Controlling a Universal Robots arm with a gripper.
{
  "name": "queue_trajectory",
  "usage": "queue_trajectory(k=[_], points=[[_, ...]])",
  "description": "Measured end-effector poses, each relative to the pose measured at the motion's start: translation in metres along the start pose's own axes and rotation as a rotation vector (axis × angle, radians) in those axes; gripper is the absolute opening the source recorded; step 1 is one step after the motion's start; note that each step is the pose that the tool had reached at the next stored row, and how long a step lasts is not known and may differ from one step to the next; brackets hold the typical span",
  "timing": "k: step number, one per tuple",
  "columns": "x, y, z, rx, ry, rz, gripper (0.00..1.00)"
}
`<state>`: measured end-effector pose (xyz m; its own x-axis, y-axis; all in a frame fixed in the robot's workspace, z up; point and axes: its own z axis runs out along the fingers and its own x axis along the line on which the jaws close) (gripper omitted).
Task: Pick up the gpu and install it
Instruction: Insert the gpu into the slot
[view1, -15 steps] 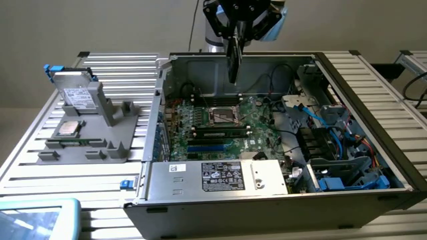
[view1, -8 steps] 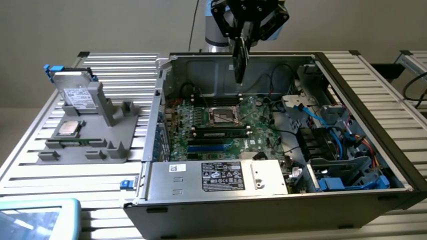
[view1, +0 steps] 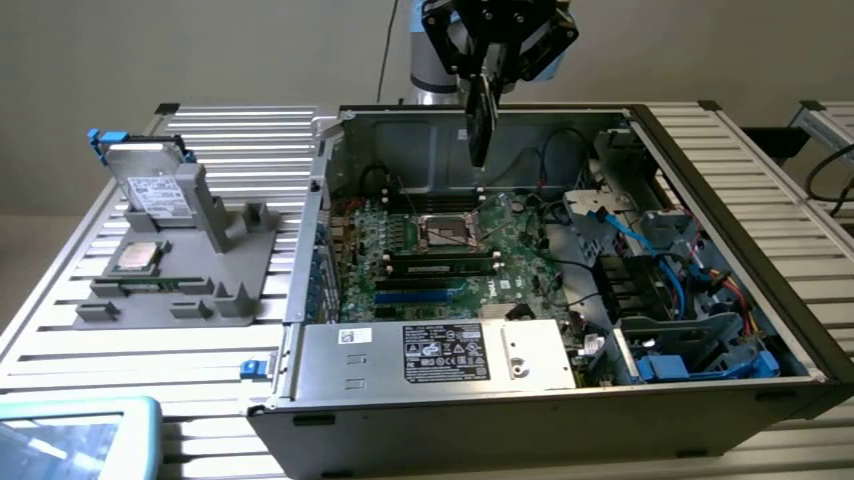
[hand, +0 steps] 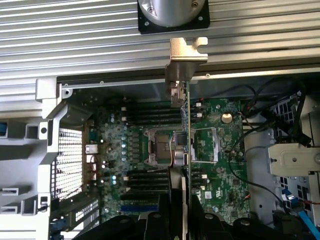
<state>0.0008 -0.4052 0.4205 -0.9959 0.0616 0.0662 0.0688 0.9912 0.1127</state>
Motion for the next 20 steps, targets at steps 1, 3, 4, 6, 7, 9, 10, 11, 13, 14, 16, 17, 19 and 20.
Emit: queue_trajectory(k=[1, 3, 4, 6, 7, 9, 10, 11, 13, 14, 16, 17, 19, 20], points=[[0.0000, 0.0000, 0.0000, 0.0000, 0.0000, 0.000, 0.27], [0.0000, 0.0000, 0.0000, 0.0000, 0.0000, 0.000, 0.27], [0.0000, 0.0000, 0.0000, 0.0000, 0.0000, 0.000, 0.27], [0.0000, 0.0000, 0.0000, 0.0000, -0.0001, 0.000, 0.27], [0.0000, 0.0000, 0.0000, -0.0001, -0.0001, 0.000, 0.27], [0.0000, 0.0000, 0.0000, 0.0001, -0.0001, -0.004, 0.27], [0.0000, 0.0000, 0.0000, 0.0004, 0.0010, -0.020, 0.27], [0.0000, 0.0000, 0.0000, 0.0006, 0.0024, -0.038, 0.27], [0.0000, 0.0000, 0.0000, 0.0014, 0.0056, -0.074, 0.27], [0.0000, 0.0000, 0.0000, 0.0019, 0.0073, -0.093, 0.27], [0.0000, 0.0000, 0.0000, 0.0011, 0.0113, -0.129, 0.27], [0.0000, 0.0001, 0.0000, 0.0004, 0.0135, -0.146, 0.27], [0.0000, 0.0000, 0.0000, -0.0017, 0.0177, -0.183, 0.27], [0.0000, 0.0000, 0.0000, -0.0030, 0.0197, -0.200, 0.27]])
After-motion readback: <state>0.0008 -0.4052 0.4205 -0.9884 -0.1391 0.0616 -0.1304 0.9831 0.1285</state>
